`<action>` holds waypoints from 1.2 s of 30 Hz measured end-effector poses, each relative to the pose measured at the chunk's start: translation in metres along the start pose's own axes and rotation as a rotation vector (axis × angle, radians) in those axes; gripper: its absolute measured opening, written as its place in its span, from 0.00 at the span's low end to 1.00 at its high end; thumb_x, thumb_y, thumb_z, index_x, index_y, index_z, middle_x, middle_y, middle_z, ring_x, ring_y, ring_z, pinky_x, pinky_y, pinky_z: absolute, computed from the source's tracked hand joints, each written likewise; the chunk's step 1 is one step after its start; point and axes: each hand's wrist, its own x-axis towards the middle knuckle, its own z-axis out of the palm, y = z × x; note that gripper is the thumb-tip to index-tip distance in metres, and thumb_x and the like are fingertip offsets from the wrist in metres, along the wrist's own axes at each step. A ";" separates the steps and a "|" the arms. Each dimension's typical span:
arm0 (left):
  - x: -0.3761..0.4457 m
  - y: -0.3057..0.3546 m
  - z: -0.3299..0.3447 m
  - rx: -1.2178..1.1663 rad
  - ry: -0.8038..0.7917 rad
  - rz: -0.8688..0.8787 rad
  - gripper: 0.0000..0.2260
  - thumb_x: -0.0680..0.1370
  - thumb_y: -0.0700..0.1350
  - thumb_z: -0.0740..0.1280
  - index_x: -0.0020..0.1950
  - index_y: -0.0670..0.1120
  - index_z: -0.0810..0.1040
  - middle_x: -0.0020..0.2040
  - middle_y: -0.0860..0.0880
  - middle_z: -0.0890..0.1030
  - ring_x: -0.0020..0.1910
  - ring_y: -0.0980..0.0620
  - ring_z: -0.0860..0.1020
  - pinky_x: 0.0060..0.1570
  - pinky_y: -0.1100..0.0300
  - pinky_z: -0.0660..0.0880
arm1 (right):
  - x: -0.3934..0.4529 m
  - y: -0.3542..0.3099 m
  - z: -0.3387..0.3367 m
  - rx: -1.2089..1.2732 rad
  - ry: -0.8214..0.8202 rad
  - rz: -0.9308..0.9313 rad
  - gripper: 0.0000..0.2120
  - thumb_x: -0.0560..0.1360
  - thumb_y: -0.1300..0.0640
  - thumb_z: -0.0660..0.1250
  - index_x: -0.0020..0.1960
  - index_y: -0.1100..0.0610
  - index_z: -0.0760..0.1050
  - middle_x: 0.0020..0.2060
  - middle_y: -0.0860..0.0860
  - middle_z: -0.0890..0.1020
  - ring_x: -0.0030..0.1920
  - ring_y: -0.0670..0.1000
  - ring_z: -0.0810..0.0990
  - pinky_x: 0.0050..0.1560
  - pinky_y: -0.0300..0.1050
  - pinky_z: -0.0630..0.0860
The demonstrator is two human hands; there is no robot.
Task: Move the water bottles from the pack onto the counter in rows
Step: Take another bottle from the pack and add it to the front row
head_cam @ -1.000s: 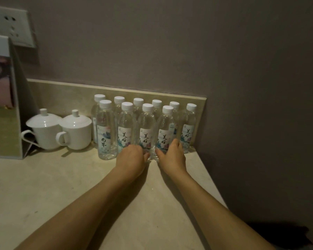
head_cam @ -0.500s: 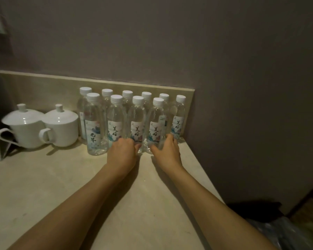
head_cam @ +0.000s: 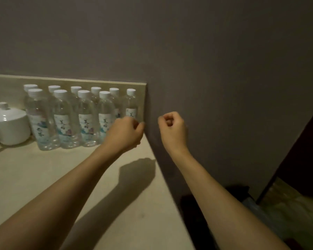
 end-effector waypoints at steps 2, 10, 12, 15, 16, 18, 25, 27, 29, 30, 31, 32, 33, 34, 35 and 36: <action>-0.003 0.039 0.026 -0.072 -0.001 0.002 0.21 0.77 0.56 0.55 0.36 0.45 0.80 0.32 0.47 0.83 0.33 0.45 0.83 0.43 0.49 0.82 | 0.000 0.015 -0.045 0.018 0.086 -0.026 0.05 0.76 0.56 0.66 0.41 0.53 0.73 0.30 0.45 0.76 0.32 0.42 0.75 0.35 0.34 0.70; -0.039 0.194 0.169 -0.118 -0.228 0.062 0.17 0.75 0.54 0.55 0.41 0.48 0.80 0.39 0.47 0.84 0.41 0.42 0.83 0.49 0.46 0.81 | 0.004 0.116 -0.241 -0.091 0.253 0.106 0.08 0.77 0.57 0.64 0.40 0.50 0.71 0.35 0.53 0.81 0.36 0.51 0.79 0.36 0.41 0.72; -0.048 0.219 0.206 -0.082 -0.316 0.071 0.16 0.77 0.54 0.56 0.44 0.47 0.80 0.43 0.45 0.84 0.43 0.42 0.83 0.50 0.46 0.80 | -0.002 0.147 -0.275 -0.104 0.268 0.183 0.06 0.78 0.57 0.63 0.41 0.51 0.72 0.36 0.54 0.82 0.38 0.52 0.80 0.38 0.44 0.74; -0.057 0.240 0.260 -0.037 -0.433 0.075 0.15 0.77 0.53 0.58 0.46 0.46 0.80 0.45 0.45 0.84 0.44 0.43 0.82 0.49 0.48 0.80 | -0.014 0.194 -0.314 -0.101 0.265 0.292 0.06 0.79 0.58 0.62 0.43 0.53 0.73 0.37 0.54 0.81 0.36 0.50 0.78 0.36 0.40 0.73; -0.060 0.243 0.277 -0.034 -0.476 0.070 0.15 0.78 0.52 0.58 0.45 0.45 0.79 0.44 0.44 0.84 0.44 0.43 0.82 0.48 0.49 0.80 | -0.018 0.210 -0.323 -0.098 0.255 0.331 0.06 0.79 0.58 0.62 0.43 0.53 0.73 0.37 0.54 0.80 0.35 0.49 0.78 0.35 0.39 0.73; -0.063 0.245 0.314 -0.041 -0.581 0.037 0.14 0.79 0.53 0.59 0.45 0.46 0.79 0.43 0.45 0.82 0.43 0.44 0.81 0.45 0.51 0.80 | -0.027 0.242 -0.336 -0.104 0.228 0.412 0.07 0.79 0.58 0.62 0.42 0.51 0.73 0.37 0.53 0.80 0.35 0.49 0.77 0.35 0.39 0.72; -0.066 0.238 0.459 -0.098 -0.843 -0.112 0.17 0.78 0.53 0.60 0.43 0.42 0.80 0.42 0.43 0.84 0.42 0.44 0.83 0.47 0.49 0.82 | -0.040 0.364 -0.367 -0.189 0.077 0.700 0.08 0.79 0.60 0.62 0.42 0.52 0.74 0.37 0.55 0.81 0.35 0.51 0.78 0.37 0.44 0.74; -0.062 0.235 0.505 -0.110 -0.893 -0.137 0.17 0.79 0.50 0.60 0.40 0.39 0.79 0.42 0.41 0.84 0.42 0.44 0.83 0.47 0.51 0.81 | -0.033 0.399 -0.372 -0.214 -0.010 0.787 0.09 0.79 0.61 0.61 0.41 0.53 0.74 0.36 0.56 0.80 0.35 0.51 0.77 0.37 0.46 0.74; -0.056 0.233 0.545 -0.102 -0.932 -0.158 0.16 0.80 0.47 0.60 0.37 0.40 0.77 0.42 0.40 0.84 0.44 0.43 0.82 0.46 0.53 0.78 | -0.026 0.432 -0.373 -0.244 -0.104 0.877 0.08 0.79 0.62 0.61 0.43 0.55 0.75 0.37 0.55 0.79 0.37 0.51 0.77 0.40 0.46 0.75; -0.055 0.231 0.564 -0.102 -0.961 -0.176 0.16 0.80 0.46 0.60 0.34 0.41 0.75 0.40 0.41 0.83 0.46 0.42 0.82 0.45 0.53 0.76 | -0.024 0.446 -0.373 -0.258 -0.141 0.913 0.07 0.79 0.62 0.61 0.44 0.57 0.75 0.37 0.54 0.79 0.37 0.51 0.78 0.40 0.44 0.75; -0.055 0.230 0.582 -0.102 -1.005 -0.194 0.17 0.80 0.45 0.60 0.32 0.42 0.73 0.39 0.41 0.81 0.47 0.41 0.82 0.45 0.54 0.75 | -0.023 0.460 -0.373 -0.272 -0.169 0.947 0.06 0.80 0.62 0.61 0.46 0.58 0.75 0.36 0.52 0.79 0.37 0.51 0.78 0.38 0.41 0.75; -0.054 0.229 0.597 -0.105 -1.048 -0.209 0.17 0.80 0.44 0.60 0.32 0.43 0.73 0.40 0.40 0.81 0.49 0.40 0.82 0.45 0.54 0.74 | -0.022 0.474 -0.372 -0.279 -0.193 0.984 0.06 0.80 0.62 0.60 0.47 0.57 0.76 0.36 0.50 0.79 0.36 0.49 0.78 0.36 0.38 0.74; -0.053 0.228 0.612 -0.101 -1.095 -0.223 0.16 0.81 0.44 0.59 0.36 0.41 0.76 0.44 0.39 0.82 0.50 0.40 0.81 0.47 0.54 0.73 | -0.022 0.485 -0.372 -0.282 -0.222 1.028 0.06 0.80 0.61 0.60 0.49 0.56 0.75 0.36 0.49 0.79 0.37 0.49 0.79 0.37 0.37 0.74; -0.053 0.226 0.628 -0.093 -1.118 -0.247 0.15 0.82 0.44 0.58 0.43 0.38 0.79 0.48 0.39 0.82 0.51 0.41 0.80 0.48 0.55 0.72 | -0.022 0.497 -0.371 -0.282 -0.251 1.068 0.06 0.80 0.61 0.60 0.50 0.55 0.76 0.38 0.48 0.79 0.40 0.49 0.79 0.40 0.39 0.76; -0.052 0.224 0.642 -0.097 -1.135 -0.273 0.14 0.82 0.45 0.59 0.50 0.37 0.80 0.50 0.41 0.81 0.51 0.43 0.79 0.48 0.56 0.70 | -0.023 0.508 -0.370 -0.285 -0.273 1.104 0.07 0.80 0.60 0.59 0.53 0.56 0.77 0.40 0.48 0.79 0.44 0.51 0.80 0.45 0.43 0.78; -0.053 0.220 0.659 -0.104 -1.162 -0.301 0.14 0.82 0.45 0.59 0.54 0.36 0.79 0.51 0.42 0.81 0.52 0.44 0.78 0.48 0.57 0.69 | -0.025 0.518 -0.369 -0.291 -0.286 1.137 0.09 0.81 0.59 0.59 0.56 0.57 0.77 0.43 0.50 0.79 0.48 0.53 0.80 0.50 0.48 0.78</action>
